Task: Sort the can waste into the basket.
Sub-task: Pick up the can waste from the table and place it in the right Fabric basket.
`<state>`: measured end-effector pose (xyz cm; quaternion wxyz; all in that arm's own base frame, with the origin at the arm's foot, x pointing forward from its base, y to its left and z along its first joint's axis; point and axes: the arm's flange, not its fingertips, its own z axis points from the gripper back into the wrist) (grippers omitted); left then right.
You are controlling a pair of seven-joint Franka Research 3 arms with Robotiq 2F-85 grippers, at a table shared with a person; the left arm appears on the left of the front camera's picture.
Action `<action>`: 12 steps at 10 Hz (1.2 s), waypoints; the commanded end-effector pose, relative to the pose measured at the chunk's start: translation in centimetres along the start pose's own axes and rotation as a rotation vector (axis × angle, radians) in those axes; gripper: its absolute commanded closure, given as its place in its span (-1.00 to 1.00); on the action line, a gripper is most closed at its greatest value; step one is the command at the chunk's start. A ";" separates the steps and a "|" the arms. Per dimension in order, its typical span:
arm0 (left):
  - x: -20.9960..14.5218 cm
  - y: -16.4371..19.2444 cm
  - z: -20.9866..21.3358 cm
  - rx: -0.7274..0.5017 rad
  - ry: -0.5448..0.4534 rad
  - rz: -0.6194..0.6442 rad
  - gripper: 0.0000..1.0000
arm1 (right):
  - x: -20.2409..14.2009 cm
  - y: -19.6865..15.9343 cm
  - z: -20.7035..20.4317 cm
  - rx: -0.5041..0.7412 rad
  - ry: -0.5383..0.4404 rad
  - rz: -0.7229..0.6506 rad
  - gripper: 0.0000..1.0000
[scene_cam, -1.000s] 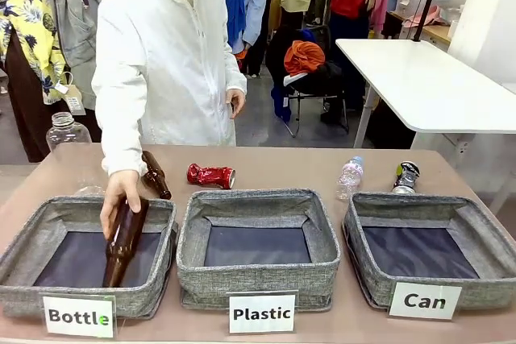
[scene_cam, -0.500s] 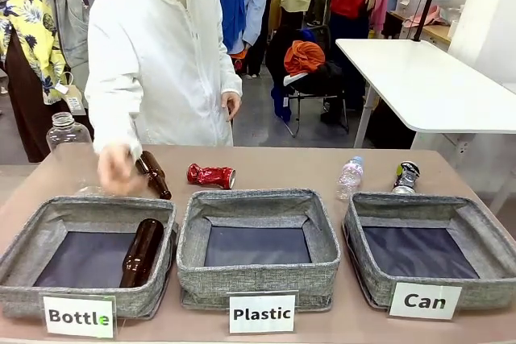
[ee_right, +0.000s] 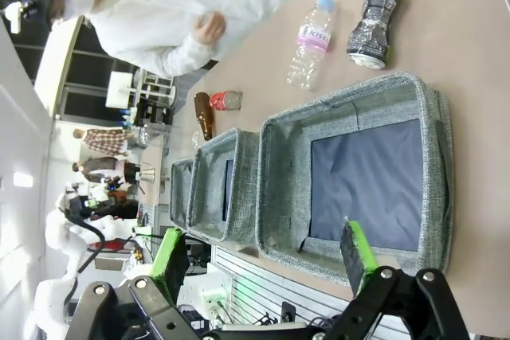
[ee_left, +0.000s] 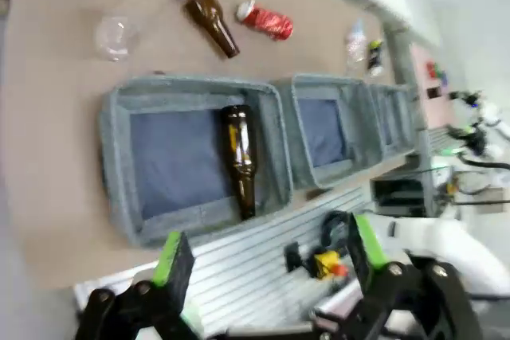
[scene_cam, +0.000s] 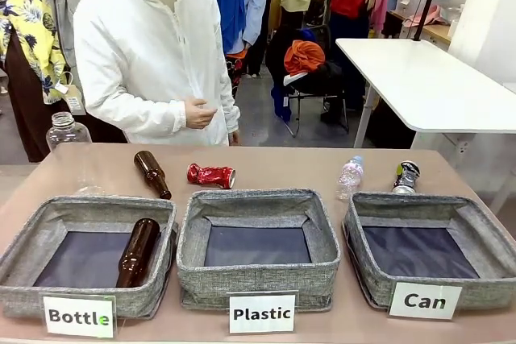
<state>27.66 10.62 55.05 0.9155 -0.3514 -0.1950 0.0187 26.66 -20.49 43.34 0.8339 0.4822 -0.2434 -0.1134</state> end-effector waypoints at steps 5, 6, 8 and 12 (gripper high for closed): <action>10.2 -10.5 -16.1 0.466 0.330 -0.257 -1.00 | 0.3 -0.1 0.1 0.026 -0.022 0.027 -1.00; 11.1 -11.9 -19.6 0.531 0.309 -0.270 -1.00 | 0.3 -0.1 0.1 0.026 -0.022 0.027 -1.00; 11.6 -13.8 -26.5 0.537 0.393 -0.305 -1.00 | 0.3 -0.1 0.1 0.026 -0.022 0.027 -1.00; 9.0 -14.8 -35.0 0.527 0.294 -0.374 -1.00 | 0.3 -0.1 0.1 0.026 -0.022 0.027 -1.00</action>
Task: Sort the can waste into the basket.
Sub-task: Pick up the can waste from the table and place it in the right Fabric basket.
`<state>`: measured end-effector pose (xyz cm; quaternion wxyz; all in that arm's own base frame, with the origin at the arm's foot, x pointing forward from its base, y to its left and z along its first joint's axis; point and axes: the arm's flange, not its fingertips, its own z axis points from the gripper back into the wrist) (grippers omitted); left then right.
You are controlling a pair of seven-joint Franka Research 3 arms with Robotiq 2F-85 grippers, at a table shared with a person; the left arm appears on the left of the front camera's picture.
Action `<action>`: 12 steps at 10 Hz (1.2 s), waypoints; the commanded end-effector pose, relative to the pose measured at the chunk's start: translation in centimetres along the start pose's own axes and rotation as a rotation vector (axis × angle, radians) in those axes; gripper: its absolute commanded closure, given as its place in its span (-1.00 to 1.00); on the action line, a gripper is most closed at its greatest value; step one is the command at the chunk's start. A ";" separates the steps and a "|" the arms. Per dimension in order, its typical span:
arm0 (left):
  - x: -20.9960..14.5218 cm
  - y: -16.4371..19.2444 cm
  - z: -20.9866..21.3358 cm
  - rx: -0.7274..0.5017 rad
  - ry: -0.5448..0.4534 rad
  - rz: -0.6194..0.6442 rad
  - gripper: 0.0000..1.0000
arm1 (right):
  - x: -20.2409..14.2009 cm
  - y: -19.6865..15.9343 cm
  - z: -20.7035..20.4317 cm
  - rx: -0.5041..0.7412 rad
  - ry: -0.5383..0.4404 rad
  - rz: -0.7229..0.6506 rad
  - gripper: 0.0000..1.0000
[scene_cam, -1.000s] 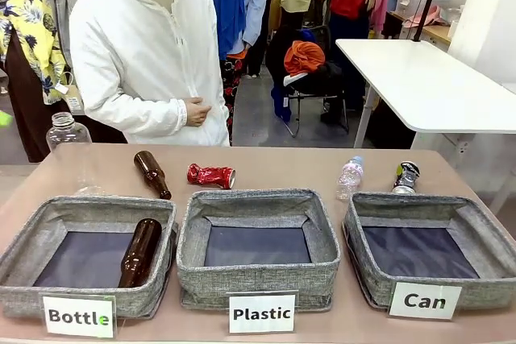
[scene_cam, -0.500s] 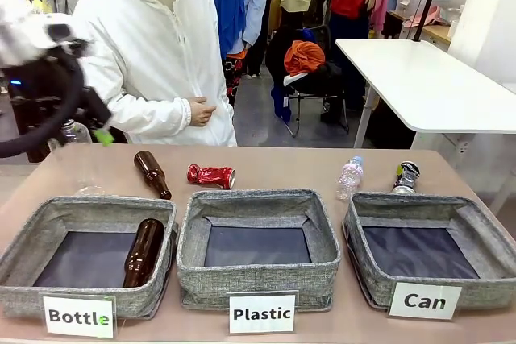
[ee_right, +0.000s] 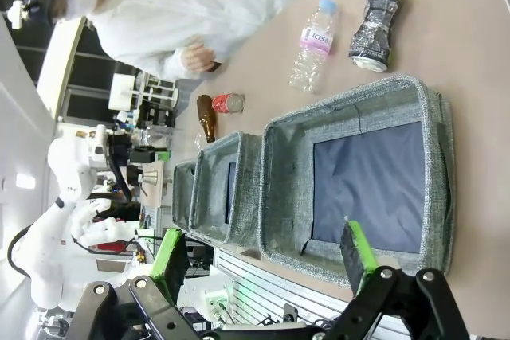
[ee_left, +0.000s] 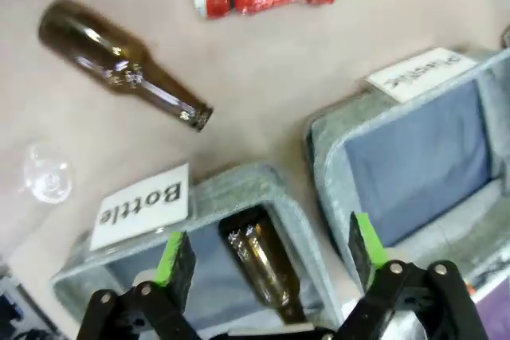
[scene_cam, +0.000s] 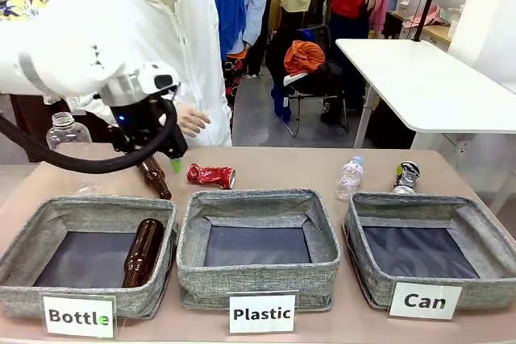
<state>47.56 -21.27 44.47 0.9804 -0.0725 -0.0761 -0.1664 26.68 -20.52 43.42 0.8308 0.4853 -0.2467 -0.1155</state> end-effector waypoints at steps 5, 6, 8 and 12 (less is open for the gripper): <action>-8.5 6.4 11.0 -0.283 -0.209 -0.049 -1.00 | 0.3 -0.1 0.1 0.018 -0.013 0.029 -1.00; -13.2 9.9 15.6 -0.383 -0.297 -0.036 -1.00 | 0.3 -0.1 0.1 0.018 -0.013 0.029 -1.00; -22.7 15.5 20.8 -0.484 -0.416 -0.004 -1.00 | 0.3 -0.1 0.1 0.018 -0.013 0.029 -1.00; -35.9 27.1 19.0 -0.708 -0.569 0.245 -1.00 | 0.3 -0.1 0.1 0.018 -0.013 0.029 -1.00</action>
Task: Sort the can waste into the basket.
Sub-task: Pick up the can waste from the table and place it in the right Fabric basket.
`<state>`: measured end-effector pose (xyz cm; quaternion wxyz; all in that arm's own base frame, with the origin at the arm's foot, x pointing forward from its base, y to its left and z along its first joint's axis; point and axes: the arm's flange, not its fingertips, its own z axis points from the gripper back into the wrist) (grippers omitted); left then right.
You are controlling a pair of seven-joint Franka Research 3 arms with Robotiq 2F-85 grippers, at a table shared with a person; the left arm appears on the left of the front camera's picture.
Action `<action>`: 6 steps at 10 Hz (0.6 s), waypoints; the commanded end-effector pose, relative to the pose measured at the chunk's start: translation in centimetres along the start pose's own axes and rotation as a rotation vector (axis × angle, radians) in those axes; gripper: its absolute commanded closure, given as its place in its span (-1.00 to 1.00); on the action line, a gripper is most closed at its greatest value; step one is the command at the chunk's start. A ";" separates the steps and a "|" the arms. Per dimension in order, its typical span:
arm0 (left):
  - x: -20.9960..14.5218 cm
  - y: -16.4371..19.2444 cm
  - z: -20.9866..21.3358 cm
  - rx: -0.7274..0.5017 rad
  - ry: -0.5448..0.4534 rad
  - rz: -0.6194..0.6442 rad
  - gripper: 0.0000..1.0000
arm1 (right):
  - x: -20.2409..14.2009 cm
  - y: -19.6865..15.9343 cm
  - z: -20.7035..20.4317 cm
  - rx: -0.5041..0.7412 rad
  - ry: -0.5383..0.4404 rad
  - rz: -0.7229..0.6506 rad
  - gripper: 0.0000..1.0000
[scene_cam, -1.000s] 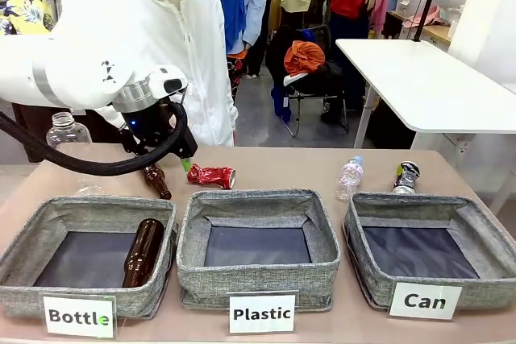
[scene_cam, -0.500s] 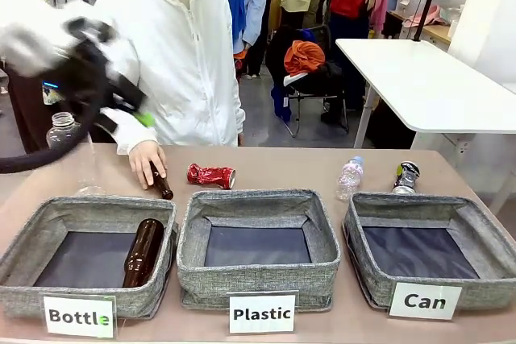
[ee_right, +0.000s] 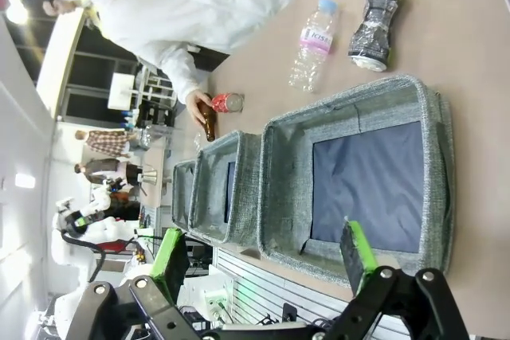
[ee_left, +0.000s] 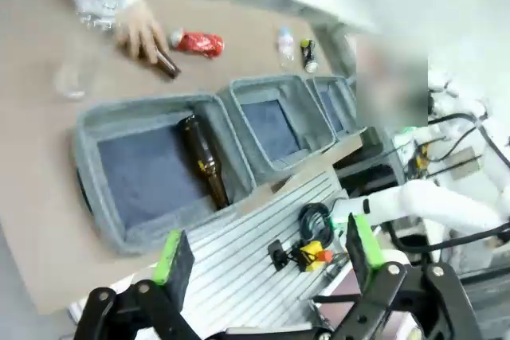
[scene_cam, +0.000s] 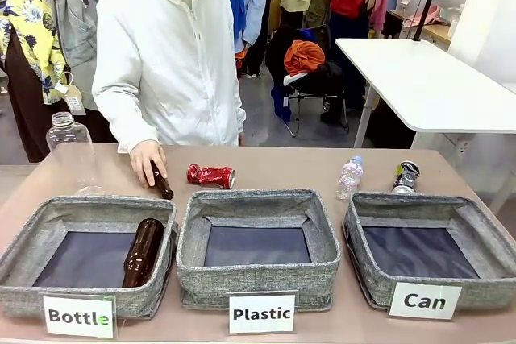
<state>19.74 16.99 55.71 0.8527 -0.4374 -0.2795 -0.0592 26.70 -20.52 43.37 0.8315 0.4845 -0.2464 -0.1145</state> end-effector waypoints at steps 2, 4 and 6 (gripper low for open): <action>-2.3 8.2 2.8 -0.093 -0.002 0.168 -1.00 | 0.3 -0.1 0.1 0.020 -0.015 0.027 -1.00; -3.2 9.5 2.5 -0.131 -0.039 0.216 -1.00 | 0.3 -0.1 0.1 0.020 -0.015 0.027 -1.00; -1.8 8.6 0.0 -0.121 -0.034 0.208 -1.00 | 0.3 -0.1 0.1 0.020 -0.015 0.027 -1.00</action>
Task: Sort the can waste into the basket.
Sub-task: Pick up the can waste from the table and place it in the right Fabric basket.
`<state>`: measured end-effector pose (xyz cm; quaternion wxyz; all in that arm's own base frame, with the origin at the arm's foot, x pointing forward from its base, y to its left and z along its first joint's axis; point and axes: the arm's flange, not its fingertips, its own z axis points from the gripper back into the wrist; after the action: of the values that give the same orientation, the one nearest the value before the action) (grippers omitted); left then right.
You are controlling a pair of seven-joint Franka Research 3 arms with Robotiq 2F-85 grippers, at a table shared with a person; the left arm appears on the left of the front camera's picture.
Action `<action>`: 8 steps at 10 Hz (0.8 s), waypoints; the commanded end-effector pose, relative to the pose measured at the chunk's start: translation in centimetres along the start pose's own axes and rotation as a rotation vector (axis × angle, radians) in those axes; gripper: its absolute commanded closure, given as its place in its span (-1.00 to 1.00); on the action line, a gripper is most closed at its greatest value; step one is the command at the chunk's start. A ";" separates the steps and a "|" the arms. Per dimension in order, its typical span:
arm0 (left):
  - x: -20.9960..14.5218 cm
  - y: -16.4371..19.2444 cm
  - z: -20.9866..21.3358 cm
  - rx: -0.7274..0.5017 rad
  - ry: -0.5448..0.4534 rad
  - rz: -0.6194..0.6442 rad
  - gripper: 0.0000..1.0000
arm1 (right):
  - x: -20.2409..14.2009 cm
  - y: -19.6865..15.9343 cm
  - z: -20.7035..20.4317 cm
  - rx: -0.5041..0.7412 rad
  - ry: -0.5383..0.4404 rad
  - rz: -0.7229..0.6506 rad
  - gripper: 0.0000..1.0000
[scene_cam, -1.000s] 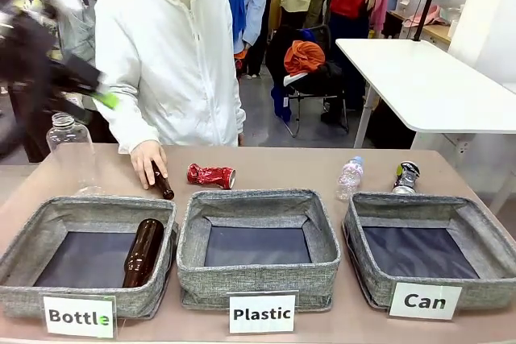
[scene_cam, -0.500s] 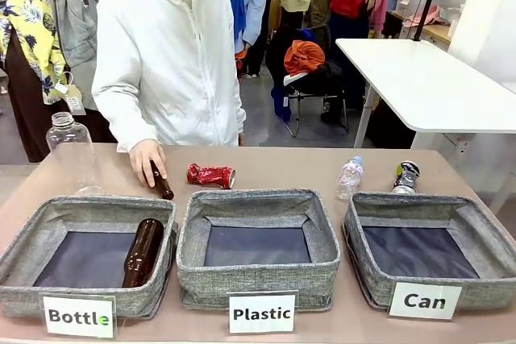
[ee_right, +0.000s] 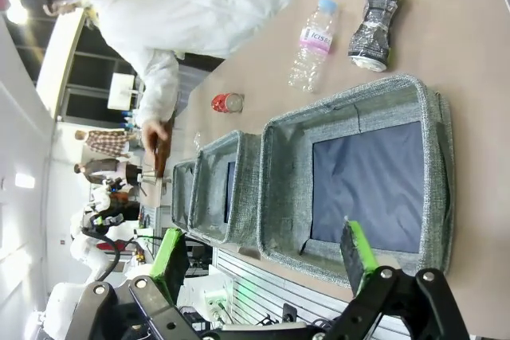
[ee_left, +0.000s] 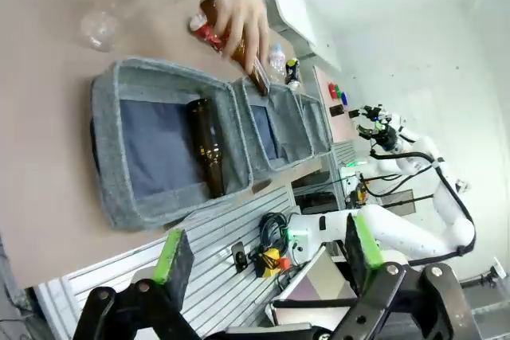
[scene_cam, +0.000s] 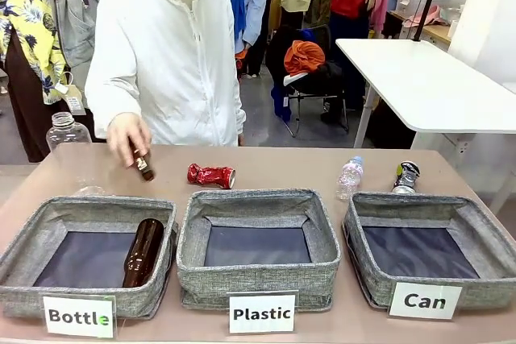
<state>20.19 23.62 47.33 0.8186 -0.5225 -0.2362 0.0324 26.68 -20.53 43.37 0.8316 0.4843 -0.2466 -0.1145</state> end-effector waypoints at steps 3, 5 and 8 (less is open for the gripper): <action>5.6 -4.4 -7.6 0.159 0.158 -0.037 -1.00 | 0.3 -0.1 0.1 0.020 -0.014 0.027 -1.00; 7.1 -4.2 -6.0 0.147 0.171 0.006 -1.00 | 0.3 -0.1 0.1 0.020 -0.014 0.027 -1.00; 3.9 -2.6 -0.7 0.030 0.011 0.029 -1.00 | 0.3 -0.1 0.1 0.020 -0.014 0.027 -1.00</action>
<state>24.78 22.45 51.23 0.8486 -0.4869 -0.2016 0.0461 26.69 -20.51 43.39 0.8318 0.4841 -0.2464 -0.1140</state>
